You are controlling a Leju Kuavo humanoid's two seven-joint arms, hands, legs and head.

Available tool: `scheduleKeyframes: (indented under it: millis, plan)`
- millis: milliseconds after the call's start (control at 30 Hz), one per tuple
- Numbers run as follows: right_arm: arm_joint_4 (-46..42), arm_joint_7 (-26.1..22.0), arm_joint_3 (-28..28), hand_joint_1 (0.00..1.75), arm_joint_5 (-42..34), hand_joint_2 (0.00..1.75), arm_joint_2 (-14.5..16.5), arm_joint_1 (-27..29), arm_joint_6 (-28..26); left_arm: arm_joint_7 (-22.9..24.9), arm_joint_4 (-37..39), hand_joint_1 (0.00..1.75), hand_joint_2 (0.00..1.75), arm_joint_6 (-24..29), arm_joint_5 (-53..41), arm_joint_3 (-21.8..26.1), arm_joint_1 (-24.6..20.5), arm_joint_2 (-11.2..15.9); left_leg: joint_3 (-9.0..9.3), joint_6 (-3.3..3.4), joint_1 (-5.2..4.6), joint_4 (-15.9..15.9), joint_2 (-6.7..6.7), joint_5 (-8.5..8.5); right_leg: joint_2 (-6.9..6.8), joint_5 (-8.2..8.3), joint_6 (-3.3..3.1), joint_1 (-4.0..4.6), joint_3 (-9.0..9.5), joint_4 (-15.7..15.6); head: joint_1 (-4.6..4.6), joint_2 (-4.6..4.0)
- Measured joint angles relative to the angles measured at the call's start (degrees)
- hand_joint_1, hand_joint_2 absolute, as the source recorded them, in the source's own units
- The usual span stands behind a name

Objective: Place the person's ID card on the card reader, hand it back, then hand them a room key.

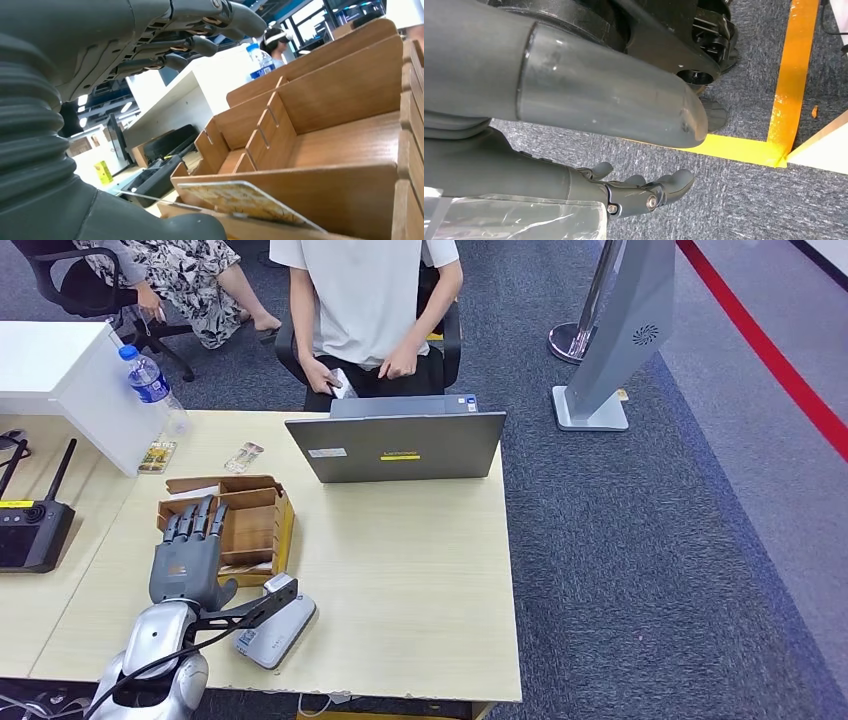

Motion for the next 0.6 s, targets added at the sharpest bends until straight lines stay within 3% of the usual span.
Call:
scheduleKeyframes:
  millis: [300,433,600]
  plan:
    - [0.0,0.2,0.0,0.0,0.0,0.0,-0.02,-0.04,0.22,-0.19,0.0,0.01,1.75,-0.59,0.0,-0.02,0.03,-0.02,0.0,0.0,0.0,0.0,0.0,0.0,0.0,0.0,0.0,0.0,0.0,0.0,0.0,0.0]
    - [0.0,0.21,0.0,0.0,0.01,0.0,-0.02,-0.04,0.23,-0.18,0.0,1.75,1.75,-1.26,0.0,-0.15,0.08,-0.02,0.0,0.0,0.0,0.0,0.0,0.0,0.0,0.0,0.0,0.0,0.0,0.0,0.0,0.0]
    - [-0.01,0.44,0.0,0.0,0.02,0.0,-0.02,-0.06,0.39,-0.75,0.0,1.75,1.75,-3.4,0.0,-0.17,0.33,-0.31,-0.01,0.0,0.0,0.0,0.0,0.0,0.0,0.0,0.0,0.0,0.0,0.0,0.0,0.0]
